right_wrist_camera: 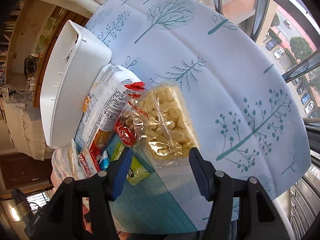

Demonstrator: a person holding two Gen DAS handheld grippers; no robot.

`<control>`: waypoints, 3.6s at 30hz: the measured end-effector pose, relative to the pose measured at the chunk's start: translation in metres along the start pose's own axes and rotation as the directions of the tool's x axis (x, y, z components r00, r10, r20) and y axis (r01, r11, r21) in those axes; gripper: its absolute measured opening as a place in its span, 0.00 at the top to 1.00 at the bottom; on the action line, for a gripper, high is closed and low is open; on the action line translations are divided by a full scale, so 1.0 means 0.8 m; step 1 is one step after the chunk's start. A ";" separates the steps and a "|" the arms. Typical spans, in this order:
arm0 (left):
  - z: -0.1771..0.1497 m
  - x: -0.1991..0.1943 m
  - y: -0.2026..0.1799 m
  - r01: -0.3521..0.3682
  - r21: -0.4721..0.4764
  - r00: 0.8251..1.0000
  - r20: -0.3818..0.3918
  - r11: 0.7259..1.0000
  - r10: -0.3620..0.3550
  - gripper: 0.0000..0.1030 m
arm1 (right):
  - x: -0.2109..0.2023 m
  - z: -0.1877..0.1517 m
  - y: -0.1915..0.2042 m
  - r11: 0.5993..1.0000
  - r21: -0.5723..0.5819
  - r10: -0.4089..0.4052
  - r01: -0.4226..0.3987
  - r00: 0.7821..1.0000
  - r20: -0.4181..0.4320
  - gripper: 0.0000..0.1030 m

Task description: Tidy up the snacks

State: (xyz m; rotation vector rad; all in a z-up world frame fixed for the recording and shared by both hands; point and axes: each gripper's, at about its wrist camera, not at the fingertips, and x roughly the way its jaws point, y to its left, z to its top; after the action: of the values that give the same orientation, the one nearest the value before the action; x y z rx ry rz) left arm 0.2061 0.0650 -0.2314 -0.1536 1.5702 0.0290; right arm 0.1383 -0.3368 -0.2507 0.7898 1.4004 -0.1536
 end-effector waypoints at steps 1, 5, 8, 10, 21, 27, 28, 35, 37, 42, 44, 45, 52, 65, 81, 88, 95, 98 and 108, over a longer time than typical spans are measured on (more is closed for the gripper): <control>0.006 0.007 0.000 0.006 0.012 1.000 -0.017 1.000 -0.006 0.05 | 0.000 -0.002 0.003 1.000 -0.004 -0.013 0.013 1.000 0.009 0.42; 0.028 0.033 -0.002 0.030 0.050 0.997 -0.073 0.998 -0.026 0.05 | 0.003 -0.010 0.016 0.997 -0.026 -0.070 0.071 0.997 0.041 0.42; 0.043 0.051 -0.004 0.047 0.070 0.993 -0.107 0.996 -0.040 0.05 | 0.005 -0.016 0.024 0.992 -0.047 -0.116 0.119 0.991 0.068 0.42; 0.052 0.064 -0.007 0.052 0.084 0.990 -0.136 0.995 -0.040 0.03 | 0.006 -0.019 0.029 0.987 -0.060 -0.145 0.150 0.986 0.081 0.42; 0.084 0.121 -0.019 0.078 0.107 0.970 -0.237 0.991 -0.051 0.01 | 0.019 -0.033 0.059 0.929 -0.180 -0.301 0.324 0.943 0.140 0.42; 0.097 0.140 -0.028 0.092 0.099 0.963 -0.261 0.991 -0.063 0.01 | 0.030 -0.040 0.077 0.864 -0.272 -0.388 0.424 0.904 0.178 0.42; 0.100 0.143 -0.030 0.092 0.098 0.963 -0.262 0.991 -0.064 0.01 | 0.033 -0.041 0.083 0.853 -0.286 -0.398 0.437 0.898 0.186 0.42; 0.115 0.162 -0.026 0.105 0.052 0.960 -0.264 0.993 -0.087 0.00 | 0.054 -0.035 0.097 0.795 -0.339 -0.457 0.503 0.864 0.210 0.35; 0.117 0.166 -0.022 0.117 0.033 0.959 -0.265 0.993 -0.104 0.00 | 0.064 -0.027 0.092 0.788 -0.348 -0.464 0.508 0.861 0.208 0.35; 0.120 0.177 -0.002 0.136 -0.024 0.956 -0.259 0.990 -0.138 0.00 | 0.075 -0.018 0.089 0.785 -0.361 -0.463 0.503 0.864 0.198 0.35; 0.121 0.179 0.002 0.134 -0.035 0.957 -0.254 0.990 -0.139 0.00 | 0.080 -0.018 0.089 0.778 -0.376 -0.462 0.504 0.864 0.200 0.35; 0.121 0.180 0.002 0.131 -0.043 0.958 -0.250 0.990 -0.138 0.00 | 0.081 -0.019 0.082 0.778 -0.381 -0.454 0.500 0.866 0.209 0.35; 0.108 0.169 0.011 0.100 -0.083 0.968 -0.221 0.991 -0.116 0.00 | 0.083 -0.008 0.072 0.796 -0.398 -0.409 0.456 0.890 0.203 0.36; 0.087 0.159 -0.017 0.036 -0.141 0.979 -0.196 0.989 -0.064 0.07 | 0.077 0.017 0.057 0.793 -0.464 -0.361 0.396 0.917 0.167 0.41; 0.003 0.098 -0.073 0.007 -0.271 0.988 -0.147 0.963 -0.049 0.11 | 0.015 0.027 0.027 0.768 -0.598 -0.178 0.231 0.973 0.147 0.42; -0.045 0.052 -0.087 0.034 -0.283 0.994 -0.088 0.958 -0.062 0.11 | -0.021 0.016 0.032 0.755 -0.633 -0.082 0.169 0.983 0.164 0.42; -0.067 -0.015 -0.088 0.084 -0.289 0.996 0.010 0.954 -0.085 0.12 | -0.052 0.022 0.054 0.752 -0.649 0.004 0.118 0.983 0.183 0.42; -0.065 -0.041 -0.081 0.099 -0.281 0.995 0.044 0.955 -0.090 0.12 | -0.064 0.025 0.068 0.750 -0.655 0.041 0.089 0.983 0.181 0.42; -0.033 -0.114 -0.077 0.134 -0.211 0.986 0.128 0.968 -0.109 0.12 | -0.091 0.026 0.137 0.707 -0.706 0.139 0.050 0.968 0.208 0.42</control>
State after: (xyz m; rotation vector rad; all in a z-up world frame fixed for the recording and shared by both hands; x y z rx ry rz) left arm 0.1866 0.0078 -0.1350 -0.4147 1.4365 0.1127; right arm 0.1991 -0.2928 -0.1409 0.1393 1.0659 0.3156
